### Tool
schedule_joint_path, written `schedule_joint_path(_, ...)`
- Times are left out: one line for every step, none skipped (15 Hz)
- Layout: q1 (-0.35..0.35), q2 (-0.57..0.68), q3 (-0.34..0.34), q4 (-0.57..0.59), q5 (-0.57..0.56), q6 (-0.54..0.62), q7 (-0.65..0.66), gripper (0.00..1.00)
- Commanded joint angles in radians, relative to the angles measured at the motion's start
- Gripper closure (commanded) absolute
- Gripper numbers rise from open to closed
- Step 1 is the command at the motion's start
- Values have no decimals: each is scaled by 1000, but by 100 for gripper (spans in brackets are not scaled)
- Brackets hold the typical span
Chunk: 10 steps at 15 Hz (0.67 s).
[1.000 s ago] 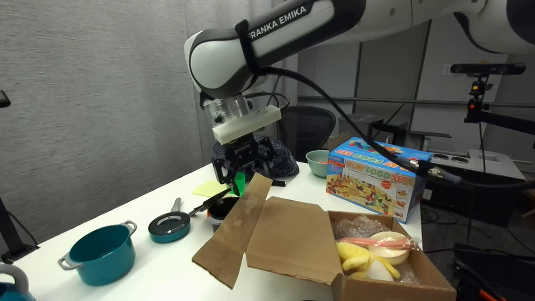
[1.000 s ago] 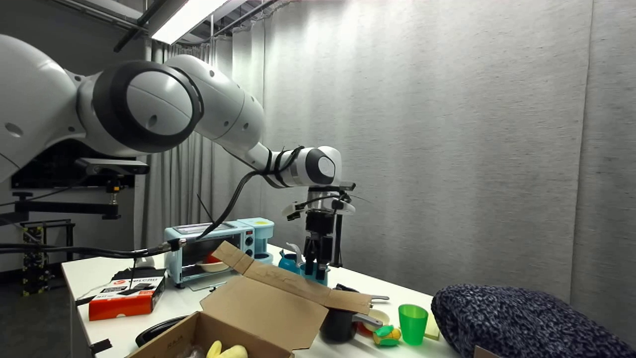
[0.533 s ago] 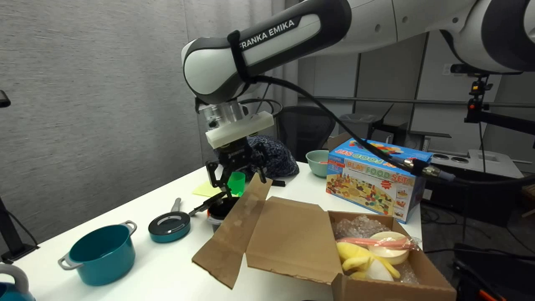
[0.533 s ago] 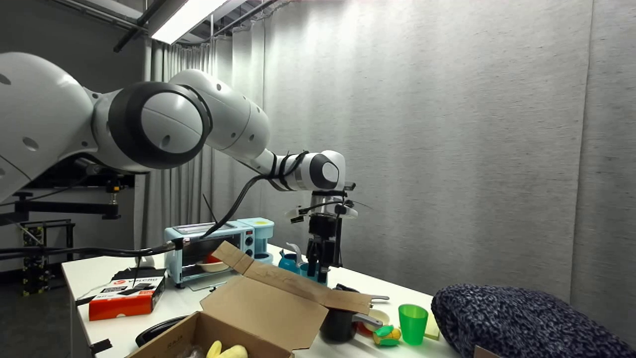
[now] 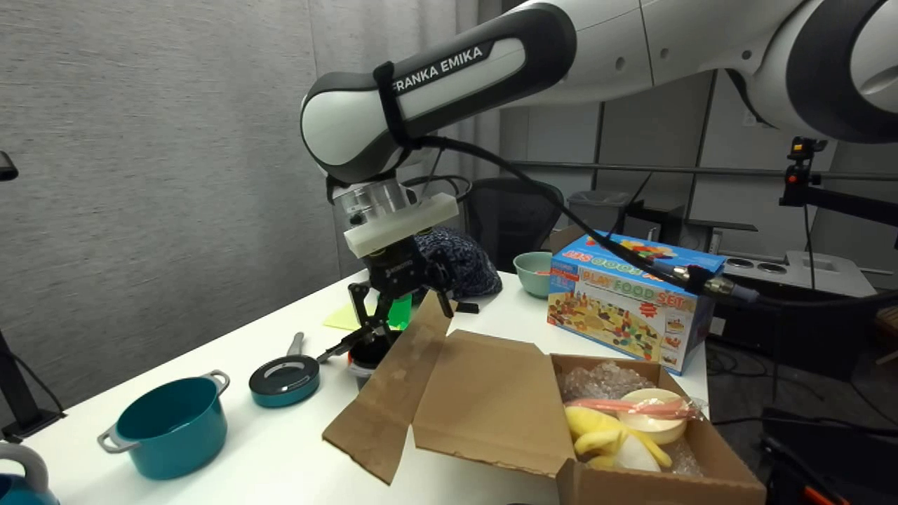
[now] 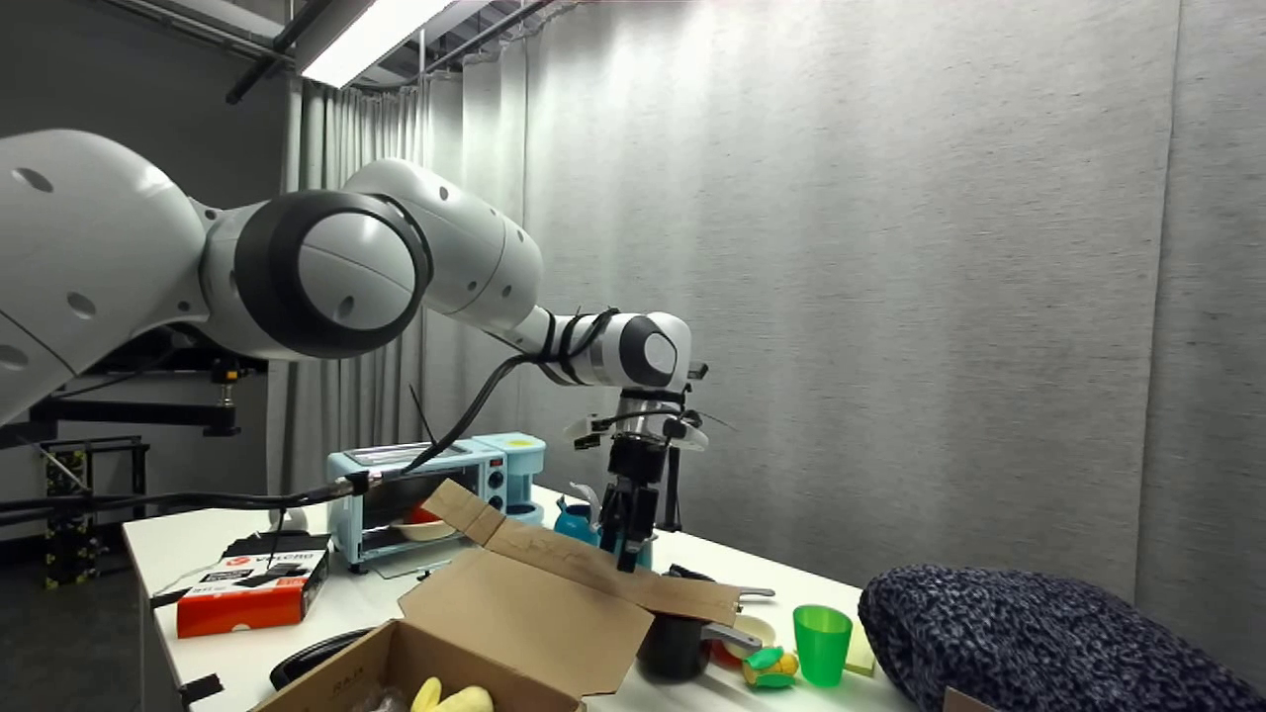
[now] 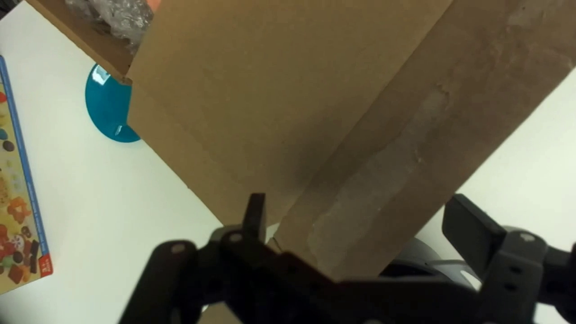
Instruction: Close the box
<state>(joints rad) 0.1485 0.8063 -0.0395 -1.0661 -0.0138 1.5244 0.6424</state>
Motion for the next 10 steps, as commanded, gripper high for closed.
schedule_joint_path(-18, 40, 17, 79, 31, -93, -69, 0)
schedule_joint_path(-22, 37, 23, 78, 38, -100, -101, 0)
schedule_joint_path(-26, 30, 27, 74, 43, -101, -141, 0)
schedule_joint_path(-35, 16, 36, 61, 52, -88, -204, 25)
schedule_joint_path(-39, 6, 39, 55, 54, -79, -259, 26)
schedule_joint_path(-43, 1, 40, 55, 55, -83, -299, 35)
schedule_joint_path(-48, -4, 41, 54, 57, -88, -332, 42)
schedule_joint_path(-55, -12, 42, 49, 60, -93, -363, 50)
schedule_joint_path(-62, -19, 44, 46, 64, -96, -390, 58)
schedule_joint_path(-69, -27, 45, 42, 68, -100, -415, 65)
